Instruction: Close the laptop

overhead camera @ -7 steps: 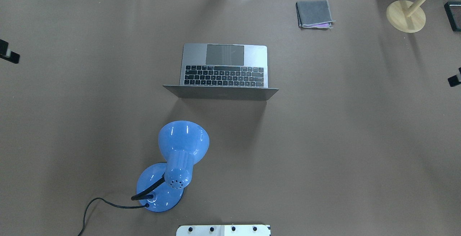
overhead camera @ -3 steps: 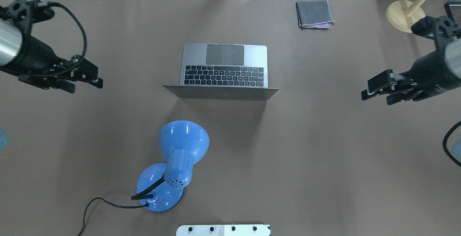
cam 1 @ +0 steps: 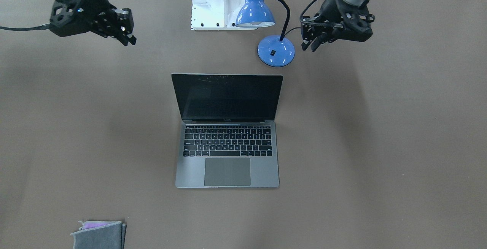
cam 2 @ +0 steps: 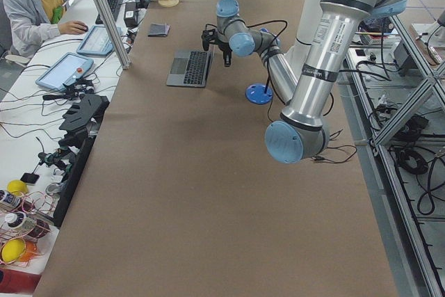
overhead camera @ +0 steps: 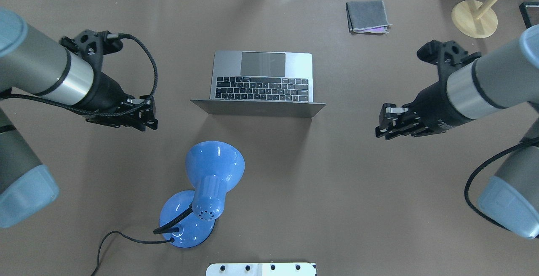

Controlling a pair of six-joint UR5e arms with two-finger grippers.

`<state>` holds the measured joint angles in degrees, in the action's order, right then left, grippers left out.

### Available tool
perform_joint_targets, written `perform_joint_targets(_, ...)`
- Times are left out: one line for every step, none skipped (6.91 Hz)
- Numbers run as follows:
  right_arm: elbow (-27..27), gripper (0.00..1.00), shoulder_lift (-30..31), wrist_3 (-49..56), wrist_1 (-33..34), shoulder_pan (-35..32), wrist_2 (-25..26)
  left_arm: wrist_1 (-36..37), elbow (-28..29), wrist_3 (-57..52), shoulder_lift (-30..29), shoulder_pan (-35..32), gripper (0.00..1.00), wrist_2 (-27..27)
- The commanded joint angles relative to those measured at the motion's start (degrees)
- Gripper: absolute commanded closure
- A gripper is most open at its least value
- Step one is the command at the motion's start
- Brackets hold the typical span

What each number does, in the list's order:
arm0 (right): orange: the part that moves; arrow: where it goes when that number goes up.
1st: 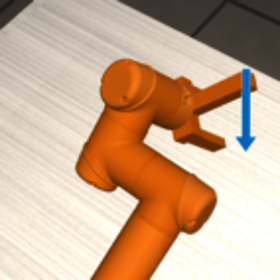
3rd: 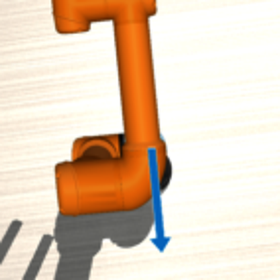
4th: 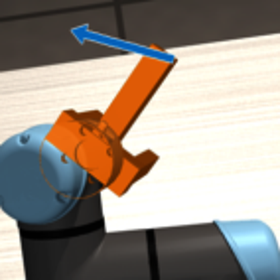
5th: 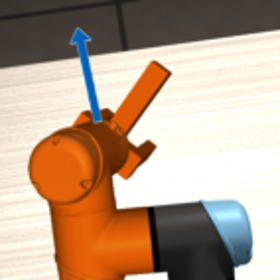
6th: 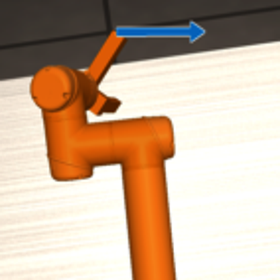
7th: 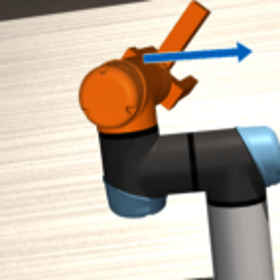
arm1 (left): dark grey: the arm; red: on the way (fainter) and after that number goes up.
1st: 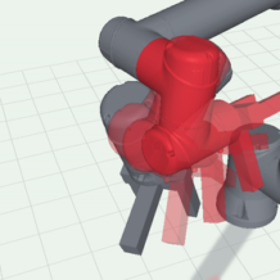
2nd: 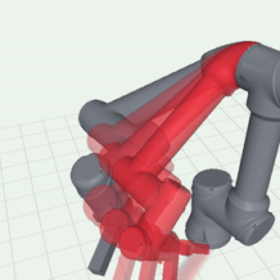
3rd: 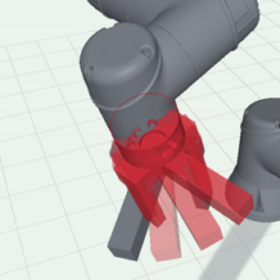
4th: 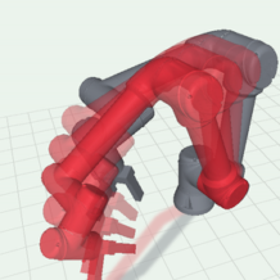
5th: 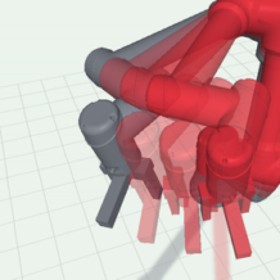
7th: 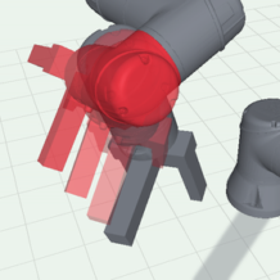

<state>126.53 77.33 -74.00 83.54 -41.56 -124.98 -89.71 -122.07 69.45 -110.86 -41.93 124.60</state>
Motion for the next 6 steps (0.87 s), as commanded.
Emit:
perform_joint_targets(-2.33,1.0,-4.8,-4.48,0.13,5.42,4.65,-0.03,2.79,2.35,-2.69,4.65,1.0,-1.82)
perform_joint_targets(-3.56,1.0,-5.6,-4.57,0.04,5.7,5.0,-0.12,4.54,2.44,-4.78,5.71,1.0,-3.65)
perform_joint_targets(-6.27,1.0,-7.87,-4.57,0.04,5.7,6.57,-0.2,5.95,2.44,-6.54,5.72,1.0,-4.19)
perform_joint_targets(-8.91,1.0,-10.68,-4.57,0.04,5.7,7.72,-0.64,6.4,2.27,-7.0,5.72,1.0,-6.02)
perform_joint_targets(-9.89,1.0,-11.4,-4.57,-0.05,5.7,8.17,-0.73,7.36,2.18,-7.87,5.72,1.0,-8.22)
perform_joint_targets(-10.94,1.0,-12.72,-4.57,0.04,5.7,9.39,-1.95,8.67,2.01,-8.66,5.37,1.0,-9.19)
